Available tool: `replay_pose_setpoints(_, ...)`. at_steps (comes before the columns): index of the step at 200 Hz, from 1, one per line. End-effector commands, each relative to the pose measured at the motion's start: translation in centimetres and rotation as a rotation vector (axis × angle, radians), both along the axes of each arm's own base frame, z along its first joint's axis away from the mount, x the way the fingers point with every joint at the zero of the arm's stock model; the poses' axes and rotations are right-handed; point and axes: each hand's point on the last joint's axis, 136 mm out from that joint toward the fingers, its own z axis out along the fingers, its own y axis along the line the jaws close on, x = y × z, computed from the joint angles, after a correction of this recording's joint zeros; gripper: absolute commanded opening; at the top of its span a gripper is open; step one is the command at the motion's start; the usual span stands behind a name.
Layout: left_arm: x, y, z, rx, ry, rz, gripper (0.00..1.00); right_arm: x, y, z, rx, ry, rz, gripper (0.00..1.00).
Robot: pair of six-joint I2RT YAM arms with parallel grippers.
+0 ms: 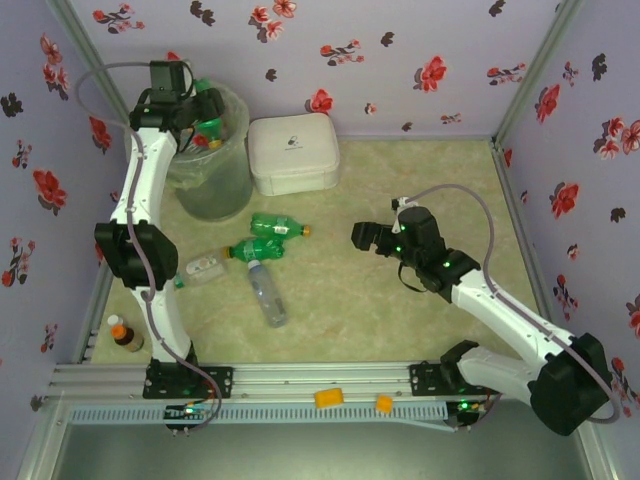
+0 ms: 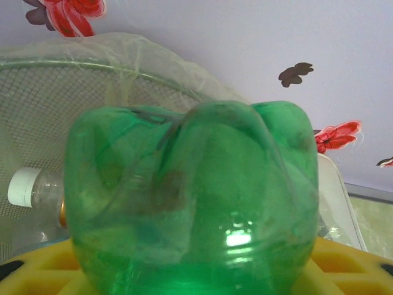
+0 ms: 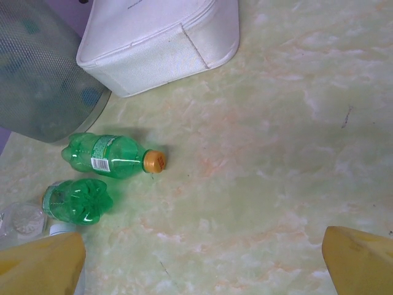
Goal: Put the plastic bottles in the bin
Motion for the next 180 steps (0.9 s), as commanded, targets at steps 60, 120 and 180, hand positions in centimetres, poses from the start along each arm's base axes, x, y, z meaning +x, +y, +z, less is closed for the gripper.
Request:
replay_pose_setpoints(60, -1.6, 0.5, 3.5, -0.055, -0.060, 0.022, 1.00, 0.0, -0.5, 1.0, -0.016, -0.042, -0.018, 1.00)
replay_pose_setpoints(120, -7.4, 0.5, 7.6, -0.098, -0.213, 0.011, 1.00, 0.4, 1.3, 0.8, 0.027, -0.034, 0.047, 1.00)
replay_pose_setpoints(180, -15.2, -1.0, 2.6, -0.338, -0.275, -0.025, 1.00, -1.0, 7.7, -1.2, 0.027, 0.027, 0.234, 1.00)
